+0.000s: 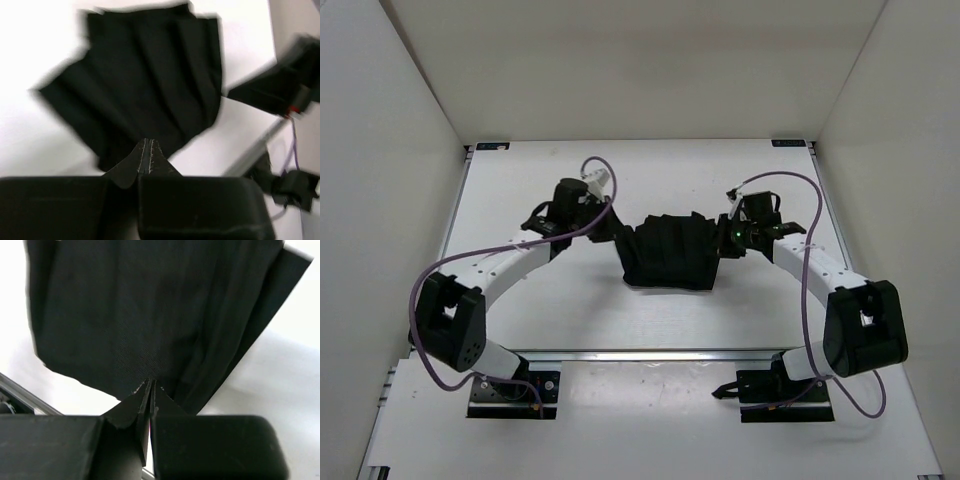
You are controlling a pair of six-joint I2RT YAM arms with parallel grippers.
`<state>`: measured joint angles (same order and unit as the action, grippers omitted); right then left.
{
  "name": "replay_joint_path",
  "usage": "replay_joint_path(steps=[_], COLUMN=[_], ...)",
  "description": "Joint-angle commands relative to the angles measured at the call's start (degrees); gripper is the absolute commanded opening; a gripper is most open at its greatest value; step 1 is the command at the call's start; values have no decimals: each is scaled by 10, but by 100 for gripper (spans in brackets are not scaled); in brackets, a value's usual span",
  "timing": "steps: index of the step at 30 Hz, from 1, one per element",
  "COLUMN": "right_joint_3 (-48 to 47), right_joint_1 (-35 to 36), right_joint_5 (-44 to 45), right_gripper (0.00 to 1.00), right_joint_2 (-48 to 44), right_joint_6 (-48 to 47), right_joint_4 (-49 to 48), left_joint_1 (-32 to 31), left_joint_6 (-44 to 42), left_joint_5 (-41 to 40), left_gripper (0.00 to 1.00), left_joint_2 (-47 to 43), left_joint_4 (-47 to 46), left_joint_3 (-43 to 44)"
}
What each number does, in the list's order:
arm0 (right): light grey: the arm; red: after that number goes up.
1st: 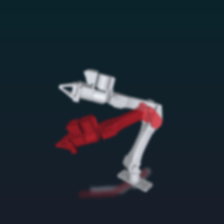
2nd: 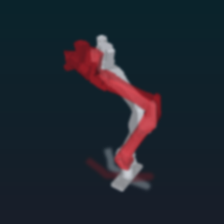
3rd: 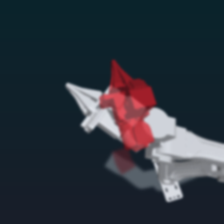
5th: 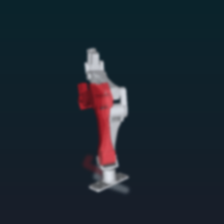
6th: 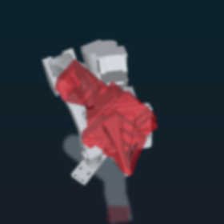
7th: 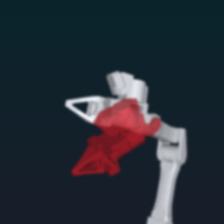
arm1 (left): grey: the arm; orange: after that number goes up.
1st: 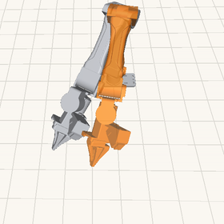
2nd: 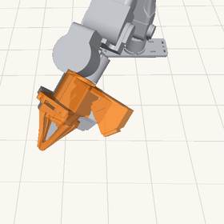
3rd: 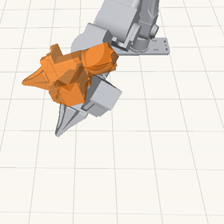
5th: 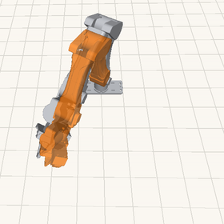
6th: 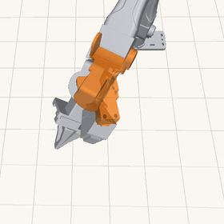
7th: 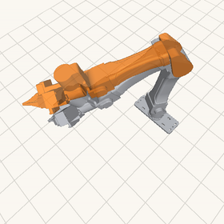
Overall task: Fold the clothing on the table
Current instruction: Fold the skirt
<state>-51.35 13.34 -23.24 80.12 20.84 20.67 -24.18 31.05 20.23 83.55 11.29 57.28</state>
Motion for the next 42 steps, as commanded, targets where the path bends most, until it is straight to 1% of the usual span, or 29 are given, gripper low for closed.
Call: replay_joint_path(steps=[1, 3, 6, 10, 14, 16, 19, 20, 21, 22, 23, 24, 25, 26, 27, 28, 29, 31, 33, 34, 37, 38, 40, 42], right_joint_3=[14, 39, 61, 64, 64, 54, 22, 6, -2, -20, -47, -62, -85, -103, -111, -117, -111, -102, -87, -77, -53, -46, -31, -3], right_joint_1=[19, 24, 45, 46, 39, 31, -6, -10, -23, -32, -33, -32, -33, -32, -33, -30, -30, -22, -30, -34, -36, -38, -39, -46], right_joint_5=[-7, -7, -11, -16, -8, -25, -49, -55, -78, -85, -81, -74, -57, -50, -44, -37, -22, 18, 46, 43, 82, 95, 102, 92], right_gripper=[0, 0, 0, 1, 0, 0, 0, 2, 15, 25, 49, 72, 85, 98, 100, 99, 99, 99, 100, 99, 99, 99, 99, 100], right_joint_2=[2, 11, 34, 57, 58, 55, 42, 35, 27, 13, 0, -6, -12, -20, -22, -31, -35, -48, -50, -51, -62, -63, -81, -94], right_joint_6=[2, 12, 25, 27, 19, 20, 13, 8, 1, -9, -10, -29, -42, -53, -53, -69, -76, -80, -87, -95, -102, -103, -104, -93], right_joint_4=[-56, -76, -104, -116, -124, -122, -89, -78, -73, -70, -48, -27, -13, 6, 17, 26, 31, 46, 76, 84, 111, 116, 119, 113], left_joint_1=[-59, -83, -104, -100, -92, -84, -70, -65, -57, -49, -38, -32, -21, -7, 0, 13, 25, 36, 34, 35, 48, 55, 64, 57], left_joint_6=[12, 18, 19, 24, 14, 8, -14, -21, -28, -29, -34, -41, -44, -48, -56, -63, -72, -111, -141, -157, -173, -178, -175, -169], left_joint_5=[39, 58, 48, 56, 51, 46, 29, 30, 31, 31, 34, 29, 25, 17, 8, -6, -15, -75, -176, -213, -255, -252, -246, -243], left_gripper=[0, 0, 0, 0, 0, 0, 0, 4, 11, 22, 31, 47, 61, 70, 82, 98, 99, 98, 99, 99, 99, 99, 99, 99], left_joint_2=[20, 40, 72, 106, 138, 136, 125, 121, 115, 102, 97, 86, 61, 52, 25, 0, -15, -59, -72, -81, -97, -109, -130, -158], left_joint_4=[-35, -44, -55, -90, -80, -70, -32, -16, 4, 14, 34, 49, 58, 68, 79, 80, 94, 142, 207, 232, 269, 275, 279, 273], left_joint_3=[12, 6, -6, -55, -80, -71, -32, -10, 11, 20, 42, 58, 64, 70, 73, 69, 64, 72, 82, 76, 43, 36, -5, -32])
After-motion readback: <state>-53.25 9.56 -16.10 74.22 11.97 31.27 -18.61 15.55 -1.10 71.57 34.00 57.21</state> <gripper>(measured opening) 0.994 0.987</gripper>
